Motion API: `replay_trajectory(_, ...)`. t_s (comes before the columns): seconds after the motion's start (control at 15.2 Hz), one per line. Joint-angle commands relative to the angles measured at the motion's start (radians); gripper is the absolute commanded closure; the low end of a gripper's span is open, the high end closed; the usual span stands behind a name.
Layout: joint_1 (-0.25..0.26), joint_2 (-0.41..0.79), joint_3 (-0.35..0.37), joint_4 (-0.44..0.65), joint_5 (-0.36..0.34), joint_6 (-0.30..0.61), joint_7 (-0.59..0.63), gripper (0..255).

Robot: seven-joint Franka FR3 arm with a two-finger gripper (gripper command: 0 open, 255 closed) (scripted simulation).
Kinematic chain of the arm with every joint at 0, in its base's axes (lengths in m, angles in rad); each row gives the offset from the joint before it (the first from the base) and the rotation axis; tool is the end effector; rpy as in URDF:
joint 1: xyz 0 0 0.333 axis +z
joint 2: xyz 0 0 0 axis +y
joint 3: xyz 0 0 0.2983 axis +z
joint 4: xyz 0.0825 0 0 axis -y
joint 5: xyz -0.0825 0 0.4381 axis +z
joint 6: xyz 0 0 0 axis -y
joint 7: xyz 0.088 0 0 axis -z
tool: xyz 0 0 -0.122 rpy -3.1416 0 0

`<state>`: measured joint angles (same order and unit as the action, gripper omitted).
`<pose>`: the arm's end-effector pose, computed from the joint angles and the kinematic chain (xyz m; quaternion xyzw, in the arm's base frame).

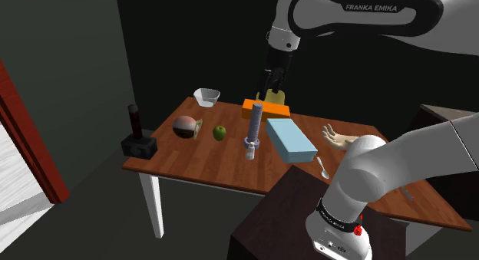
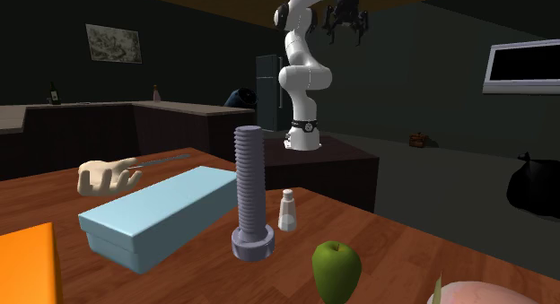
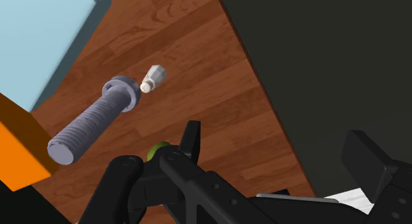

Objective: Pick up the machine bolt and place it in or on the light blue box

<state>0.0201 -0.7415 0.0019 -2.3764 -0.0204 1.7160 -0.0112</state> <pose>0.3994 0.0067 0.5485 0.9990 0.0174 0.0406 0.0106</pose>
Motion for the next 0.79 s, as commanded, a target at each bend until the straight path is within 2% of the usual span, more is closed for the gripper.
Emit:
replay_trajectory(0.0,0.0,0.0,0.0,0.0,0.0,0.0,0.0,0)
replay_trajectory(0.73,-0.059,0.285,-0.184,0.059,-0.062,0.204,-0.202,0)
